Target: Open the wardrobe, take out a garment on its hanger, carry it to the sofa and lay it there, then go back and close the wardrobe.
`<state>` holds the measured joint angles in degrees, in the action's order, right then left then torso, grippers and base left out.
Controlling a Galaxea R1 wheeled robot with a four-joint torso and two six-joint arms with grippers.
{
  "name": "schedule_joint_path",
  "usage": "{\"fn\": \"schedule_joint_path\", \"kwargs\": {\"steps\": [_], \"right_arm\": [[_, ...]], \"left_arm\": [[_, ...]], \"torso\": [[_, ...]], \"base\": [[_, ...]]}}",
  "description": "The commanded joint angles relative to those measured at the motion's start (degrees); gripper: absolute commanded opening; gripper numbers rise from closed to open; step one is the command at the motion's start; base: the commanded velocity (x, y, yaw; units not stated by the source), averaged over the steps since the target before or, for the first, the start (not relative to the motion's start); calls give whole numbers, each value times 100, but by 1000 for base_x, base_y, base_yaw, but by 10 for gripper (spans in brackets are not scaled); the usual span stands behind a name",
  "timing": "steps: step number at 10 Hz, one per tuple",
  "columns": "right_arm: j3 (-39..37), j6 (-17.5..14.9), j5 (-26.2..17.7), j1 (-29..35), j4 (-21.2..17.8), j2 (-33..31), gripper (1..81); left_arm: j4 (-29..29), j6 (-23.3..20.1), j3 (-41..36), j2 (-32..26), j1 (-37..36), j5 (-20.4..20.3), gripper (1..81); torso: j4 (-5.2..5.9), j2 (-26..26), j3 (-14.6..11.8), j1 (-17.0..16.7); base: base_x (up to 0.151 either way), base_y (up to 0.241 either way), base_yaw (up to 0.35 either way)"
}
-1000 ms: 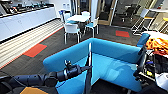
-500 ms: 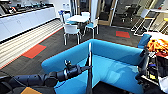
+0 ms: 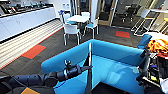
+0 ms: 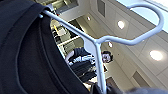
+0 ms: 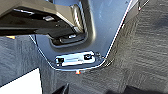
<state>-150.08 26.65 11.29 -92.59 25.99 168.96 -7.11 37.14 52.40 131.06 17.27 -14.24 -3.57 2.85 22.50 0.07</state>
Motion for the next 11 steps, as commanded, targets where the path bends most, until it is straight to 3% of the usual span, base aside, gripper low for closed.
{"fn": "schedule_joint_path", "kwargs": {"steps": [1,2,3,5,6,7,8,10,11], "right_arm": [[15,-11,-347,-81,82,-18,811],[15,-11,-347,-72,73,-18,811],[15,-11,-347,-63,73,-18,811],[15,-11,-347,-63,73,-18,811],[15,-11,-347,-63,64,-27,811],[15,-11,-347,-63,73,-18,811],[15,-11,-347,-63,73,-18,811],[15,-11,-347,-63,73,-9,811],[15,-11,-347,-71,73,-9,811]], "left_arm": [[-212,-76,-335,-36,-782,-211,10],[-212,-76,-326,-18,-782,-219,10],[-212,-76,-273,44,-782,-325,10],[-195,-76,-168,193,-834,-325,10],[-195,-76,-159,237,-844,-325,10],[-186,-76,-159,255,-879,-334,10],[-142,-76,-142,281,-966,-334,10],[-72,90,24,447,-1248,-325,10],[-72,213,147,570,-1353,-316,10]], "torso": [[0,0,0,0],[434,0,0,0],[474,0,0,2],[892,0,0,2],[833,0,0,2],[708,0,0,2],[429,0,0,2],[365,0,0,2],[256,0,0,0]], "base": [[0,0,0],[0,0,0],[0,0,0],[0,0,0],[0,0,0],[0,0,0],[0,0,0],[0,0,0],[0,0,0]]}}
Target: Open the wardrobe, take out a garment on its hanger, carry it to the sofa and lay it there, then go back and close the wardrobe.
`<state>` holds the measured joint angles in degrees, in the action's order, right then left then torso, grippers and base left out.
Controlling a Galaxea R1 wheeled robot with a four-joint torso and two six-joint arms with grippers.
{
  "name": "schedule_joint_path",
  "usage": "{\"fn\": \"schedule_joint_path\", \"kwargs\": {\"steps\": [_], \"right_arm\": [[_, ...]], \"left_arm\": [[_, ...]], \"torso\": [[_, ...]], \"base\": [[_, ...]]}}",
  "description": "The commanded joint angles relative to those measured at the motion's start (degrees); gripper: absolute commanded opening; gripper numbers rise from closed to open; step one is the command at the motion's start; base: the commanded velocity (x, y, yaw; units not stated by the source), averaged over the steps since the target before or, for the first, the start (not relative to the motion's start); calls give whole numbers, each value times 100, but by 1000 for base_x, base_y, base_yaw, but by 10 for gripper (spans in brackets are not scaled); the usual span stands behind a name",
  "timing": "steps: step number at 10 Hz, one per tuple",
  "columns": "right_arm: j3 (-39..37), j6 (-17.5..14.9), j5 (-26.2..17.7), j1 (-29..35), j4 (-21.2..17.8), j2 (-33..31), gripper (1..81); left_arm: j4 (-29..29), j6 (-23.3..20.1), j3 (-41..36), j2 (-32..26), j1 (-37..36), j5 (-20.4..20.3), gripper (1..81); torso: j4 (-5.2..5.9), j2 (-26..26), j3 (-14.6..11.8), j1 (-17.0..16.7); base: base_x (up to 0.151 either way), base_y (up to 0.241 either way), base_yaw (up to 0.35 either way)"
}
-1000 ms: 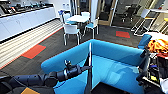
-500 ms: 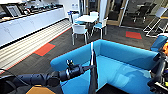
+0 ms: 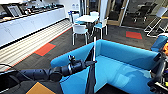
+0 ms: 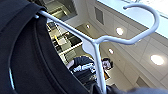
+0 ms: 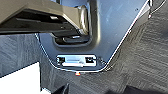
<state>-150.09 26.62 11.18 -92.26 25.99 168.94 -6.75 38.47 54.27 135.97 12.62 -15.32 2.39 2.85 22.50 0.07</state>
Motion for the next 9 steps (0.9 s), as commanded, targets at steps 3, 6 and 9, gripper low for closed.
{"fn": "schedule_joint_path", "kwargs": {"steps": [3,6,9], "right_arm": [[16,-8,-336,-78,73,2,811],[16,-8,-344,-43,73,28,811],[16,-8,-344,-8,46,29,811]], "left_arm": [[-98,424,356,475,-1195,-173,10],[-98,757,916,1044,-1599,-120,10],[-98,1136,1666,1732,-1951,-23,10]], "torso": [[-332,0,0,2],[-451,0,0,2],[-451,0,0,2]], "base": [[0,0,0],[0,0,0],[0,0,0]]}}
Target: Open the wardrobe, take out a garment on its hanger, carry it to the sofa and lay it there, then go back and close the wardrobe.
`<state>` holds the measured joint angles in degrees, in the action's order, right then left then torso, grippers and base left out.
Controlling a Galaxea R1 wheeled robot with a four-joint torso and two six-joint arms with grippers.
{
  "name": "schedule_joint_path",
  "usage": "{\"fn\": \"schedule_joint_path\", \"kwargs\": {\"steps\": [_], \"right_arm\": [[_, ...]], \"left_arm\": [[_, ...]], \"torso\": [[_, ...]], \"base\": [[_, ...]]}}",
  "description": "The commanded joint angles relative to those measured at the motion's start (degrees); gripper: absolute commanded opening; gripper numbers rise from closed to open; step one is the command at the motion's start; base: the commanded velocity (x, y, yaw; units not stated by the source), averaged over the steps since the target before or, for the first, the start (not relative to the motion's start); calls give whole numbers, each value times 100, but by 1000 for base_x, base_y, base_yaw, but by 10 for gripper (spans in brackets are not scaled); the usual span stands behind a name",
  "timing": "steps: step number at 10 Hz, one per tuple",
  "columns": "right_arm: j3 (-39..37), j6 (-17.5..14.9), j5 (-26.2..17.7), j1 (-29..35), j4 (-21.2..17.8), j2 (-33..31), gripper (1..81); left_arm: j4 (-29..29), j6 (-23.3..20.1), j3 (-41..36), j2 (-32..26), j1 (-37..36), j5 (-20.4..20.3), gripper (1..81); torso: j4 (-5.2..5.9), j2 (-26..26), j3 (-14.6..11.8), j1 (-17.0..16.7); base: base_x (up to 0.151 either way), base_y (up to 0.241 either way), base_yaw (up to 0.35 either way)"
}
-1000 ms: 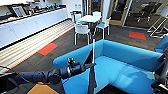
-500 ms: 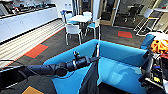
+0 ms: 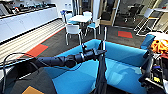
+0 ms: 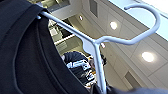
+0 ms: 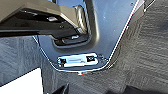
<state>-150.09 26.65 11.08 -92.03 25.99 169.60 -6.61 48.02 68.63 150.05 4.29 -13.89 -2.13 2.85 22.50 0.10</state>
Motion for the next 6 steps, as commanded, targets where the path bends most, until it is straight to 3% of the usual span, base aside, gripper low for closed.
{"fn": "schedule_joint_path", "kwargs": {"steps": [1,2,3,4,5,6], "right_arm": [[16,-11,-335,-31,38,-20,811],[16,-11,-335,-31,46,-20,811],[16,-11,-326,-31,55,-20,811],[16,-11,-334,-14,64,-20,811],[16,-11,-335,-5,64,-20,811],[16,-11,-335,13,64,-20,811]], "left_arm": [[-113,251,465,612,-1197,-89,10],[-113,322,651,815,-1259,-79,10],[-104,392,843,999,-1356,-71,10],[-113,480,1036,1184,-1461,42,10],[-121,559,1212,1386,-1558,105,10],[-113,656,1486,1650,-1654,114,10]], "torso": [[0,0,0,0],[-191,0,0,0],[-481,-2,0,0],[-545,-2,0,0],[-717,-2,0,0],[-330,-2,0,0]], "base": [[0,0,0],[0,0,0],[0,0,0],[0,0,0],[0,0,0],[0,0,0]]}}
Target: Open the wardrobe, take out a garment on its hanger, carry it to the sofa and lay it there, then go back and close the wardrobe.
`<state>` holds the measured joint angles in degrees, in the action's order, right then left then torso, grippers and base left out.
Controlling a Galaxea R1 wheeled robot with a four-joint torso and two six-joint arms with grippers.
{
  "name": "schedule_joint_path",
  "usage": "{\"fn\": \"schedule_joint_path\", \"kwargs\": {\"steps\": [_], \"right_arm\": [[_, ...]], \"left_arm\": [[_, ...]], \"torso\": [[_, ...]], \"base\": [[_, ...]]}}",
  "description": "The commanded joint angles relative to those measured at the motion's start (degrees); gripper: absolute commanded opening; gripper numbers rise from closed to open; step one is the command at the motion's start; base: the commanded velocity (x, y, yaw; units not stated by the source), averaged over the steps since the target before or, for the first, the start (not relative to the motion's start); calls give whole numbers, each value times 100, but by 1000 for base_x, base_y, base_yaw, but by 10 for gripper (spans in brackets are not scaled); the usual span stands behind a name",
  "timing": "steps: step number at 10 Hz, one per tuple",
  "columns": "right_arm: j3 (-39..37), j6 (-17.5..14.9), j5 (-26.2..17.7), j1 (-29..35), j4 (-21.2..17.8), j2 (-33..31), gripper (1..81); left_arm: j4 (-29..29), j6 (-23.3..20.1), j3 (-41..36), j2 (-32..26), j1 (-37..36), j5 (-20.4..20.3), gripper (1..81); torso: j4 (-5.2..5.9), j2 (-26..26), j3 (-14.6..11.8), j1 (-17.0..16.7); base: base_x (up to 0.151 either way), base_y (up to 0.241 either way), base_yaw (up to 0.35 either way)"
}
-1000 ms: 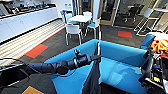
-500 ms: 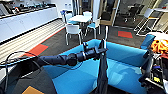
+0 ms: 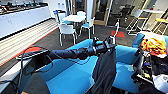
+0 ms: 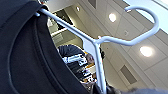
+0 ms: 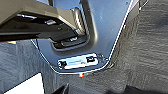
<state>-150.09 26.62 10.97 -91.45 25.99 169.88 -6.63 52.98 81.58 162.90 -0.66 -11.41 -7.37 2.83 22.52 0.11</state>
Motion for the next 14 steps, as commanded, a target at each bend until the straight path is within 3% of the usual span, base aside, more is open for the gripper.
{"fn": "schedule_joint_path", "kwargs": {"steps": [1,2,3,9,10,14], "right_arm": [[16,-8,-324,-45,64,-39,811],[16,-8,-324,-45,64,-39,811],[16,-8,-324,-18,55,-30,811],[16,-8,-359,44,38,14,811],[16,-8,-359,35,20,14,811],[7,1,-341,9,-6,14,811]], "left_arm": [[-119,257,463,594,-1221,-2,10],[-119,309,727,778,-1282,113,10],[-110,388,999,884,-1344,121,10],[-127,810,2334,1305,-1801,462,10],[-119,819,2520,1473,-1819,631,10],[-93,828,3320,1869,-1837,692,10]], "torso": [[9,0,0,0],[-94,0,0,0],[-118,0,0,-2],[-118,0,0,0],[-118,0,0,0],[-120,0,0,0]], "base": [[0,0,0],[0,0,0],[0,0,0],[0,0,0],[0,0,0],[0,0,0]]}}
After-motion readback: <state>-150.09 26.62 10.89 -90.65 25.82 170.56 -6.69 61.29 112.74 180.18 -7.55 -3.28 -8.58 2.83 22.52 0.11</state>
